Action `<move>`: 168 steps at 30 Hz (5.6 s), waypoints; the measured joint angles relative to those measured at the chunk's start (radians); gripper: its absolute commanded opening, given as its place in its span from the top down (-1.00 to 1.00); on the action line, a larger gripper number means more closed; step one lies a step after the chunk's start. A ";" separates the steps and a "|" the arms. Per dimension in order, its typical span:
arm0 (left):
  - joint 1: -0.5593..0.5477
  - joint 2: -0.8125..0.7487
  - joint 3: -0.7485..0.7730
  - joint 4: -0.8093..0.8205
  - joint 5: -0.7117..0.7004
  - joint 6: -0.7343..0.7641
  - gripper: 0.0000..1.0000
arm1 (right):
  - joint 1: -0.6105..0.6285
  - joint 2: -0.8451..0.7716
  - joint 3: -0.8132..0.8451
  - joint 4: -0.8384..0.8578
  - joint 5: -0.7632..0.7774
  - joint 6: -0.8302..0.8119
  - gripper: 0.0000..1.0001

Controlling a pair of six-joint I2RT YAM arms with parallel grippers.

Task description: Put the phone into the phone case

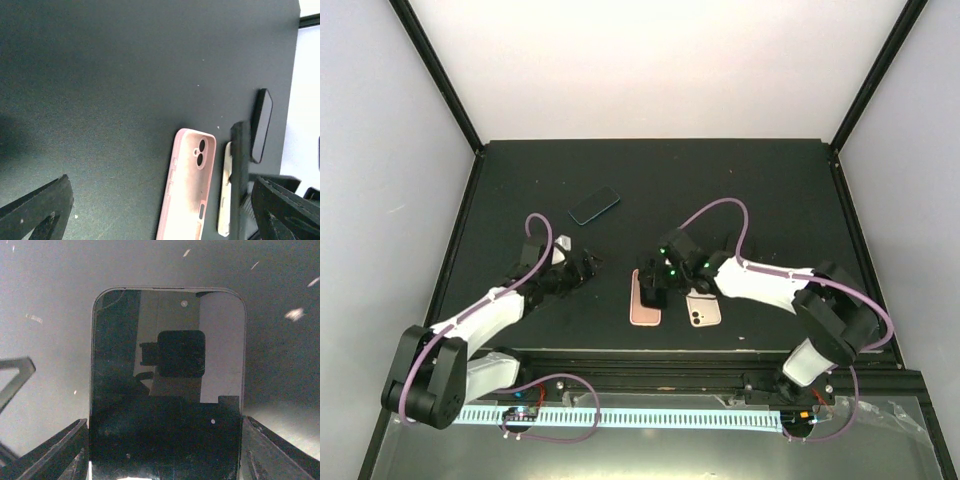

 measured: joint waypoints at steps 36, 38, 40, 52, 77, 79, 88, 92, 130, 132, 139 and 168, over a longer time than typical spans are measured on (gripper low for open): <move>-0.013 0.087 -0.043 0.101 0.276 0.093 -0.33 | 0.161 0.119 0.005 0.096 0.135 0.180 -0.35; -0.033 0.115 -0.043 0.127 0.281 0.093 -0.27 | 0.161 0.119 0.004 0.097 0.142 0.180 -0.38; -0.055 0.153 -0.040 0.150 0.285 0.092 -0.20 | 0.161 0.119 0.003 0.097 0.143 0.180 -0.41; -0.110 0.360 0.037 0.276 0.301 0.096 0.16 | 0.156 0.108 -0.017 0.106 0.177 0.172 -0.47; -0.161 0.492 0.074 0.360 0.288 0.096 0.19 | 0.138 -0.017 -0.040 0.053 0.227 0.060 -0.51; -0.161 0.492 0.077 0.357 0.286 0.098 0.18 | 0.127 -0.035 -0.053 0.057 0.228 0.047 -0.41; -0.178 0.492 0.086 0.346 0.276 0.101 0.19 | 0.077 -0.058 -0.132 0.058 0.222 0.002 -0.21; -0.191 0.493 0.087 0.344 0.274 0.101 0.23 | 0.070 -0.058 -0.163 0.060 0.211 -0.002 -0.33; -0.284 0.443 0.143 0.173 0.150 -0.002 0.70 | 0.054 -0.046 -0.333 0.411 0.026 0.118 -0.03; -0.286 0.443 0.143 0.174 0.145 -0.013 0.66 | 0.050 -0.045 -0.336 0.420 0.026 0.124 -0.01; -0.302 0.383 0.143 0.122 0.093 -0.019 0.22 | 0.047 -0.048 -0.351 0.443 0.016 0.127 0.03; -0.358 0.330 0.106 0.062 0.060 0.004 0.80 | 0.022 -0.067 -0.437 0.542 -0.088 0.160 0.32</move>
